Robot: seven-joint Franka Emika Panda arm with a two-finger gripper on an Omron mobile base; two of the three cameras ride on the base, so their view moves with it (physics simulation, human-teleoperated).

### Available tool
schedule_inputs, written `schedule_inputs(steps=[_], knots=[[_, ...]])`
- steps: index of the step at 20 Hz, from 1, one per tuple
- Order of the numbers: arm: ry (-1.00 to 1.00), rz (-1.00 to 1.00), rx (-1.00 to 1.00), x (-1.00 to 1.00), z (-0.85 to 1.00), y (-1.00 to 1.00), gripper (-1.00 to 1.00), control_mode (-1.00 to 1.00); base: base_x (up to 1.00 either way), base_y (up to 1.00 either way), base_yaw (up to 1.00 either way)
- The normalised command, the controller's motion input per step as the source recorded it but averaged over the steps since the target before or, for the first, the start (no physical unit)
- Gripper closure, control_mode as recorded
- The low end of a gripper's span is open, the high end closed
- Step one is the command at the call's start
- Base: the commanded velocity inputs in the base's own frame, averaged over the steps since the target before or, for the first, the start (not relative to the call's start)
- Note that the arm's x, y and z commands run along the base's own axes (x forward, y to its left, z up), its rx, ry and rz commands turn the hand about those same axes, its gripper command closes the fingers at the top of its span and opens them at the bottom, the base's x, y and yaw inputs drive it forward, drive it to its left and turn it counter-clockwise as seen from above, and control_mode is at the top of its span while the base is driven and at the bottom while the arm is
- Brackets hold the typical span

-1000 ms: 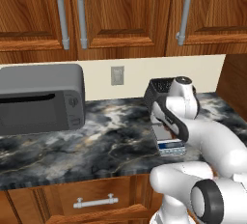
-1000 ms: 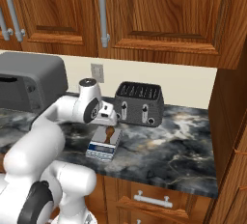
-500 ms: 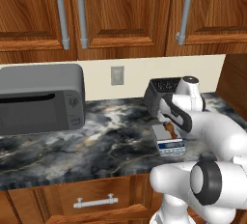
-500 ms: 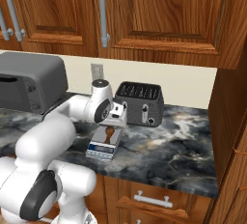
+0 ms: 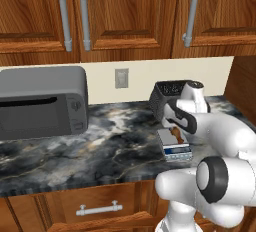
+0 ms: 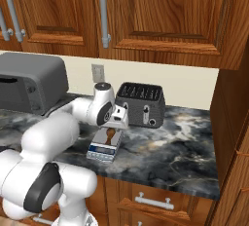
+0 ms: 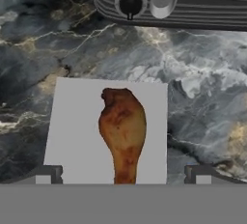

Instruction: Take the chicken drumstick from the fridge and place it on the digital scale on the counter by the fridge. Wait a few seconds for a reading, then move it to the plate on the dining counter.

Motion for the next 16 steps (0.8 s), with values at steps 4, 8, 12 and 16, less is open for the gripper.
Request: schedule_inputs(steps=[4, 8, 12, 16], knots=[[0.00, 0.00, 0.00, 0.28, -0.39, 0.02, -1.00, -1.00, 0.00, 0.00, 0.00], [0.00, 0.00, 0.00, 0.30, -0.38, 0.00, -1.00, -1.00, 0.00, 0.00, 0.00], [0.01, 0.00, 0.00, 0.16, -0.20, 0.00, -1.00, -1.00, 0.00, 0.00, 0.00], [0.02, 0.00, 0.00, 0.11, -0.15, 0.00, -1.00, -1.00, 0.00, 0.00, 0.00]])
